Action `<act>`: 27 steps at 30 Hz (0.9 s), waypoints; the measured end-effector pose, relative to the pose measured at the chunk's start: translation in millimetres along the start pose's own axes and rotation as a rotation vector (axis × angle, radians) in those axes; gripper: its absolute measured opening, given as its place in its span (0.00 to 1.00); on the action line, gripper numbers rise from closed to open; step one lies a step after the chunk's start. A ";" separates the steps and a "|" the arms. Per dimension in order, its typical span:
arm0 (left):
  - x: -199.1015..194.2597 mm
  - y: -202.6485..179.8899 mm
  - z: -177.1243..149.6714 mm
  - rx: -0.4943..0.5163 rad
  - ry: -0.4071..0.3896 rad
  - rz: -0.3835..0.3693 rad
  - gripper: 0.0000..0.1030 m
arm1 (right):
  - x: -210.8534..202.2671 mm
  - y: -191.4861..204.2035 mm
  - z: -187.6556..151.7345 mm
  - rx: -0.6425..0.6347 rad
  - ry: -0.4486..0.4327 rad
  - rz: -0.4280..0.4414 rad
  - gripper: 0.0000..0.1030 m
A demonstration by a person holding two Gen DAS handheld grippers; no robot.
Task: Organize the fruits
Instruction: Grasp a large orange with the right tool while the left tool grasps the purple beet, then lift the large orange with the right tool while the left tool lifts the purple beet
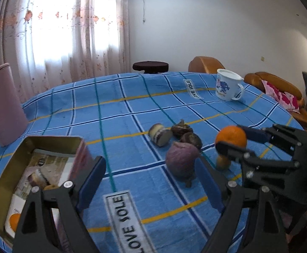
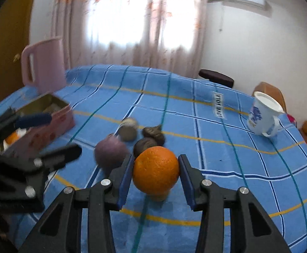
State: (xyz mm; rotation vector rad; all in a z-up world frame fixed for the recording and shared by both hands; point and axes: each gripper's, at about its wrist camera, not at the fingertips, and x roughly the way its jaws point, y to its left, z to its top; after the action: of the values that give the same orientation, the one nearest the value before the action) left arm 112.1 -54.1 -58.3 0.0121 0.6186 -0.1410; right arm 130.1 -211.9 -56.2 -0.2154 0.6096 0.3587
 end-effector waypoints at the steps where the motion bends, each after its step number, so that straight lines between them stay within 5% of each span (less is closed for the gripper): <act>1: 3.5 -2.4 1.4 0.003 0.007 -0.003 0.86 | -0.1 -2.9 1.3 0.009 -0.009 -0.019 0.43; 6: 24.3 -13.8 6.2 0.017 0.058 -0.048 0.83 | 2.3 -16.7 -1.8 0.056 -0.017 -0.049 0.43; 10: 38.5 -18.2 9.7 0.018 0.112 -0.092 0.65 | 1.6 -24.4 -3.4 0.086 -0.025 -0.041 0.43; 17: 46.7 -30.3 8.8 0.032 0.151 -0.168 0.50 | 2.0 -31.5 -4.5 0.119 -0.031 -0.009 0.43; 27: 34.7 -16.1 8.1 -0.035 0.096 -0.171 0.49 | -9.2 -34.0 -6.1 0.131 -0.096 0.010 0.43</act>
State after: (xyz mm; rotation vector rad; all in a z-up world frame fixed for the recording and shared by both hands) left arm 142.5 -74.9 -71.3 -0.0683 0.7178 -0.2960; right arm 133.2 -247.3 -52.5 -0.0694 0.5377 0.3353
